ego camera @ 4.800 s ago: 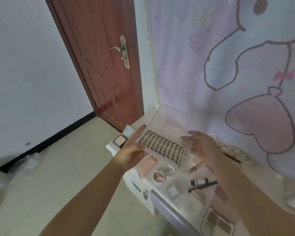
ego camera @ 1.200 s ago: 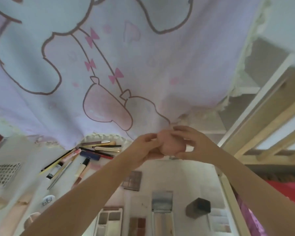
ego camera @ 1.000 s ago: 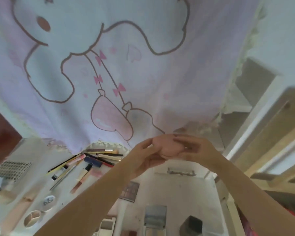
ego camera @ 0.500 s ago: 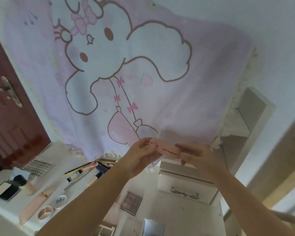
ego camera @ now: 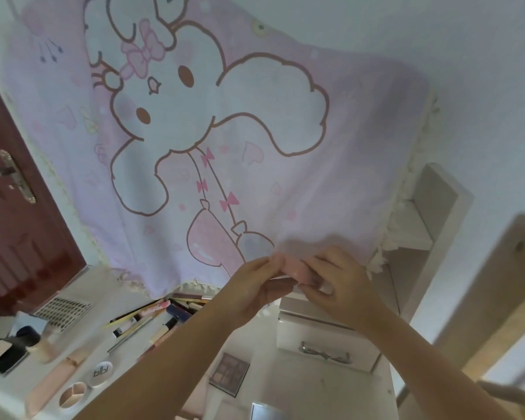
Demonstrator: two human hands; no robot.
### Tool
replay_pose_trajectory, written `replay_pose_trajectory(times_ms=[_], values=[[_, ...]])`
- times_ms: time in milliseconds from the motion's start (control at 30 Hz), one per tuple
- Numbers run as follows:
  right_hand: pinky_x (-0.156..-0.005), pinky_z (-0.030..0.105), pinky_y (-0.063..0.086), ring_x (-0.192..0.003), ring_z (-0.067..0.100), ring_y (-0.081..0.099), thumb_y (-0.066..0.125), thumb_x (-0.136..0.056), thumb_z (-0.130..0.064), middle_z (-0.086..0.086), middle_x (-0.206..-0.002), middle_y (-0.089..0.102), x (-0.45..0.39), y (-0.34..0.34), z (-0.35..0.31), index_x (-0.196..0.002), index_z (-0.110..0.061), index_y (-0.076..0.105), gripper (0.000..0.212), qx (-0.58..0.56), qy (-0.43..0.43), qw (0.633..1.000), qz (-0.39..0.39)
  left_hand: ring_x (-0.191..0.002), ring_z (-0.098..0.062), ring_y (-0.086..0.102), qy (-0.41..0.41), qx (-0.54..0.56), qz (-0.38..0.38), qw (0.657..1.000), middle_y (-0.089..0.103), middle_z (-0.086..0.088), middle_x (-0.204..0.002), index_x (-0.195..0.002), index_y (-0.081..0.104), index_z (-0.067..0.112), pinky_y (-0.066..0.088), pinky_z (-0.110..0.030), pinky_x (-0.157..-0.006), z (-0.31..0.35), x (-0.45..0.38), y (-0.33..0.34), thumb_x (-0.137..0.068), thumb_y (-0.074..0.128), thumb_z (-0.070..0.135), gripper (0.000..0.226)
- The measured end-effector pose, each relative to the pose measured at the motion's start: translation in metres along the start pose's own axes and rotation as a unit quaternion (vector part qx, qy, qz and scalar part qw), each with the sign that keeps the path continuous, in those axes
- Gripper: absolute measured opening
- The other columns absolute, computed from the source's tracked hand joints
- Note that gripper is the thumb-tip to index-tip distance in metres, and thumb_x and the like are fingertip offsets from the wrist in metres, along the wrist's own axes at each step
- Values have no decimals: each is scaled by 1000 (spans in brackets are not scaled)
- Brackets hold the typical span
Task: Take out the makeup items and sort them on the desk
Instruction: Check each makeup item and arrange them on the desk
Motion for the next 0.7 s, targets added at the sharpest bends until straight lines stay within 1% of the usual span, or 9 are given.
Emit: replay_pose_trajectory(times_ms=[100,167,267,333,433,533,567,633,700], values=[[-87,0,27,-85,8,45,54,-78,-53,-6,-95,56,-1,2,6,-105,-19,59,44,-102,21,993,-58,-78,-15,68,14,58,8,998,68,-12,-92,-107,56,-2,57,-21,-69,2,-3,-1,-96,34,13,29],[-95,-4,22,-104,0,41,52,-73,-62,-8,-119,51,3,10,12,-119,-20,59,63,-166,64,973,-145,-72,-16,67,16,73,22,997,63,-14,-93,-112,52,-2,58,-23,-65,0,-4,-2,-96,35,11,26],[-104,10,27,-127,1,33,40,-69,-78,-14,-136,25,14,17,18,-130,-25,40,82,-185,95,942,-264,-66,-13,69,14,47,23,999,65,-11,-85,-99,56,3,59,-23,-63,-5,-4,-3,-96,37,10,21],[-108,23,29,-130,6,31,51,-64,-70,-15,-137,24,17,18,22,-126,-42,31,71,-177,121,924,-317,-65,-12,69,11,28,10,999,69,-7,-78,-96,58,3,58,-21,-61,-6,-3,1,-96,36,10,23],[-100,24,36,-121,6,42,60,-65,-40,-18,-126,38,17,17,20,-101,-58,42,44,-217,172,902,-331,-67,-10,70,1,-2,-2,1000,71,-5,-79,-98,59,4,57,-18,-62,-7,0,3,-96,36,11,24],[-87,15,41,-108,14,53,66,-64,-28,-21,-106,50,13,12,21,-98,-46,51,41,-250,207,902,-285,-83,-6,68,11,-102,-64,993,71,3,-90,-101,59,13,54,-15,-75,-9,5,12,-85,59,14,16],[-84,12,40,-105,15,54,72,-67,-23,-19,-101,52,14,11,22,-100,-43,53,42,-246,215,903,-277,-87,-5,67,16,-141,-74,987,71,7,-91,-99,59,18,53,-17,-80,-9,7,14,-74,70,15,27],[-80,2,36,-101,10,53,72,-75,-12,-16,-99,52,18,11,22,-108,-37,56,45,-218,223,910,-273,-92,-8,64,27,-205,-43,977,69,8,-93,-95,60,25,50,-24,-90,-8,7,9,-53,71,28,43],[-78,-4,32,-102,6,52,70,-77,-12,-12,-105,55,23,11,21,-117,-27,60,43,-189,220,920,-265,-93,-12,63,35,-227,-18,973,69,7,-94,-101,62,23,48,-27,-92,-10,6,4,-55,71,28,47]])
Point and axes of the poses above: each hand's wrist, its own x-axis away from the middle knuckle, its own y-axis out of the palm, z = x × y, the point moved 8 cm from there along -x, towards the middle knuckle
